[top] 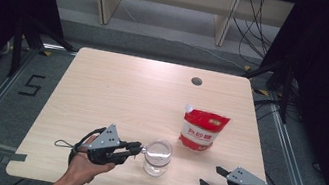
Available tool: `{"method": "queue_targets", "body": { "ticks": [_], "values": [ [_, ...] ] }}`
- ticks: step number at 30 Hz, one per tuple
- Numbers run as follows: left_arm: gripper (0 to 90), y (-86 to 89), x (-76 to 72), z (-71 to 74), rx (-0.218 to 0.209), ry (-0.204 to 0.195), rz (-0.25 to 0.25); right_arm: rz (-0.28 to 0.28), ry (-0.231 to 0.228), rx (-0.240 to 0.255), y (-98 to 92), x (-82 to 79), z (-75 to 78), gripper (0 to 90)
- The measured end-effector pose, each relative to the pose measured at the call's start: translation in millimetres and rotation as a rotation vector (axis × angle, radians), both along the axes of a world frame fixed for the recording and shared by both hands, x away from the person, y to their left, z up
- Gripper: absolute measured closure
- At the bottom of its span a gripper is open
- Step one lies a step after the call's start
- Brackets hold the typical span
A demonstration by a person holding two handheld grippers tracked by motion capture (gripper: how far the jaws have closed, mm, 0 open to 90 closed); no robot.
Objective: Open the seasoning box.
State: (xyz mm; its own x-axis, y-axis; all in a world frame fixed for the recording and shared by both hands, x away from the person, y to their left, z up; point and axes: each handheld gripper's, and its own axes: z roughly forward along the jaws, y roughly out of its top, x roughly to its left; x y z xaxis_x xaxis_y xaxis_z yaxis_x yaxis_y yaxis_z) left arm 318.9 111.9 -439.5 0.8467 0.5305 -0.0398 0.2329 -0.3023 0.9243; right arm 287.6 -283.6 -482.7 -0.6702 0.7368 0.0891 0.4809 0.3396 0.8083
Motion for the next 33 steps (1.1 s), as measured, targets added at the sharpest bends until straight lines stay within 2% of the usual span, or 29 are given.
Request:
{"method": "queue_targets", "body": {
  "ticks": [1, 3, 5, 6, 7, 8, 9, 12, 14, 15, 16, 18, 22, 23, 24, 25, 26, 27, 28, 29, 30, 32, 33],
  "values": [
    [83.0, -1.5, 2.4, 0.8, -0.001, -0.008, -0.002, 0.008, -0.017, -0.010, -1.3, 0.9, 0.4, 30.1],
    [85.3, -3.0, 4.3, 0.8, -0.007, 0.003, 0.026, 0.013, -0.028, 0.000, -2.1, 0.8, 0.9, 34.8],
    [87.6, -3.0, 8.4, 0.6, 0.003, -0.004, 0.033, 0.022, -0.023, 0.017, -1.4, 0.6, 1.2, 35.7],
    [88.4, -2.8, 10.3, 0.0, 0.001, 0.000, 0.035, 0.017, -0.024, 0.005, -0.8, 0.2, 1.6, 35.8],
    [89.1, -3.1, 10.6, -0.9, -0.005, 0.019, 0.051, 0.032, -0.035, 0.000, -0.7, 1.1, 2.1, 36.6],
    [89.2, -3.3, 13.0, -2.0, -0.007, 0.014, 0.042, 0.019, -0.030, 0.011, 0.9, -0.4, 2.6, 37.5],
    [89.3, -3.8, 13.5, -2.9, -0.003, 0.017, 0.043, 0.025, -0.058, -0.005, 0.2, 1.0, 3.0, 38.0],
    [89.4, -6.4, 13.7, -4.4, 0.003, 0.020, 0.033, 0.028, -0.067, 0.004, 1.8, 1.0, 3.4, 38.5],
    [89.5, -8.0, 12.9, -4.8, 0.020, 0.019, 0.033, 0.034, -0.063, 0.010, 1.9, 1.1, 3.8, 38.7],
    [89.4, -9.0, 12.5, -6.0, 0.013, 0.027, 0.031, 0.036, -0.052, 0.016, 2.2, 0.7, 4.0, 39.0],
    [89.5, -8.7, 12.9, -6.1, 0.033, 0.011, 0.027, 0.029, -0.064, 0.003, 1.5, 0.4, 4.7, 39.2],
    [89.4, -9.2, 12.8, -8.1, 0.015, 0.022, 0.028, 0.033, -0.058, 0.010, 2.1, 0.3, 4.9, 39.9],
    [89.4, -9.1, 11.6, -7.6, 0.024, 0.020, 0.039, 0.047, -0.085, 0.024, 4.6, 0.2, 6.5, 40.5],
    [89.4, -8.8, 11.4, -7.8, 0.025, 0.019, 0.038, 0.060, -0.068, 0.032, 5.3, -0.1, 7.4, 40.7],
    [89.4, -8.4, 11.2, -8.1, 0.023, 0.020, 0.039, 0.042, -0.058, 0.048, 7.4, -2.7, 8.6, 41.5],
    [89.4, -8.4, 10.7, -8.6, 0.014, 0.028, 0.044, 0.060, -0.098, 0.040, 7.6, -0.9, 9.2, 42.8],
    [89.4, -7.8, 11.4, -8.6, 0.016, 0.021, 0.038, 0.057, -0.069, 0.052, 10.1, -3.4, 10.8, 43.8],
    [89.4, -7.9, 11.3, -9.0, 0.011, 0.026, 0.040, 0.062, -0.073, 0.054, 11.7, -3.5, 11.7, 45.2],
    [89.4, -7.7, 11.5, -9.1, 0.011, 0.025, 0.042, 0.082, -0.116, 0.049, 12.3, -0.2, 11.4, 45.9],
    [89.4, -7.7, 11.6, -9.3, 0.011, 0.025, 0.041, 0.074, -0.106, 0.060, 15.6, -1.5, 12.0, 46.4],
    [89.4, -7.4, 11.6, -9.5, 0.015, 0.020, 0.039, 0.093, -0.120, 0.054, 17.0, 0.5, 12.4, 46.7],
    [89.4, -7.4, 11.3, -10.0, 0.008, 0.024, 0.042, 0.092, -0.086, 0.072, 22.8, -0.8, 13.3, 49.1],
    [89.4, -7.8, 10.4, -10.3, 0.001, 0.035, 0.051, 0.115, -0.112, 0.060, 24.5, 1.6, 13.8, 51.5]
  ]
}}
